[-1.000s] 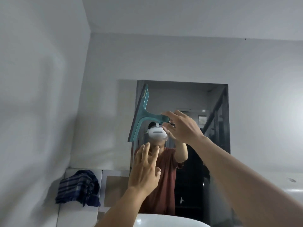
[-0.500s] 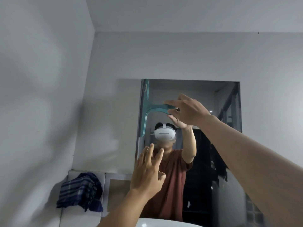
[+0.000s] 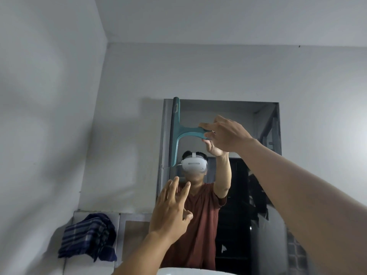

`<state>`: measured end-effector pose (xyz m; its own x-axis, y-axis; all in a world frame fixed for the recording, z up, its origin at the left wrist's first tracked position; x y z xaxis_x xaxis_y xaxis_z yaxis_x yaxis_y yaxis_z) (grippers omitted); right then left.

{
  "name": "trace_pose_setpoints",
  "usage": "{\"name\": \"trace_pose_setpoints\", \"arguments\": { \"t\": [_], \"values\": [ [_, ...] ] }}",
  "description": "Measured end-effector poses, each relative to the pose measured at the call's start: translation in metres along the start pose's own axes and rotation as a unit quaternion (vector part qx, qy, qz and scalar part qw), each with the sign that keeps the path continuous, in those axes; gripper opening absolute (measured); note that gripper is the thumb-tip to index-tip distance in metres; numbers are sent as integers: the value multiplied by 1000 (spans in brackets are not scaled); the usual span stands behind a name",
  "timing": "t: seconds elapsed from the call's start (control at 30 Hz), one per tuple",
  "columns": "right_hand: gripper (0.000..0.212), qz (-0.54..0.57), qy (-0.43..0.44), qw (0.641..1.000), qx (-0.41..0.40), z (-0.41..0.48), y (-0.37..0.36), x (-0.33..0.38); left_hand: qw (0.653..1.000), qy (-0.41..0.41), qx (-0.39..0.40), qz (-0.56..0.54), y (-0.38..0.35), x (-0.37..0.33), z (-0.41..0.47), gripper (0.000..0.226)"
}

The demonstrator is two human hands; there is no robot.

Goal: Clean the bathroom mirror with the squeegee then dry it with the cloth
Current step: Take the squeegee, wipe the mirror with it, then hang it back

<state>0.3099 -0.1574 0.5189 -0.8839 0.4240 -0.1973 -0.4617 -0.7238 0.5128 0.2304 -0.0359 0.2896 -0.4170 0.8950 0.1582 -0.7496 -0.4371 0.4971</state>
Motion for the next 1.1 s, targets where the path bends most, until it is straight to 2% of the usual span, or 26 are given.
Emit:
{"name": "trace_pose_setpoints", "arguments": {
  "t": [0.27, 0.4, 0.7, 0.9, 1.1],
  "values": [
    [38, -50, -25, 998, -8, -15, 5, -41, 1000, 14, -2, 10, 3, 2, 0, 93],
    [41, -19, -86, 996, -13, -40, 14, -70, 1000, 13, -2, 14, 5, 2, -1, 94],
    [39, -3, -144, 989, -29, -68, 19, -95, 1000, 11, -7, 24, 11, 0, 0, 98],
    [42, 8, -213, 976, -43, -92, 20, -128, 1000, 10, -4, 15, 10, -3, 0, 98],
    [41, 6, -226, 973, -45, -103, 19, -126, 1000, 12, 1, 9, 11, -1, 1, 99]
  ]
}}
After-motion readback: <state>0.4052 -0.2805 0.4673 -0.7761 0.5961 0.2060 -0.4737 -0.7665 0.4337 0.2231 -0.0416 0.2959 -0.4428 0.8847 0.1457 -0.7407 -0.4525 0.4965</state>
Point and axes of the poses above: each hand's wrist, its own z-axis towards the middle knuckle, its own y-axis out of the back of the hand, x = y × z, the point moved 9 cm from there along z, towards the middle knuckle, and after that the axes turned 10 degrees about -y, right-handed, at the moved point
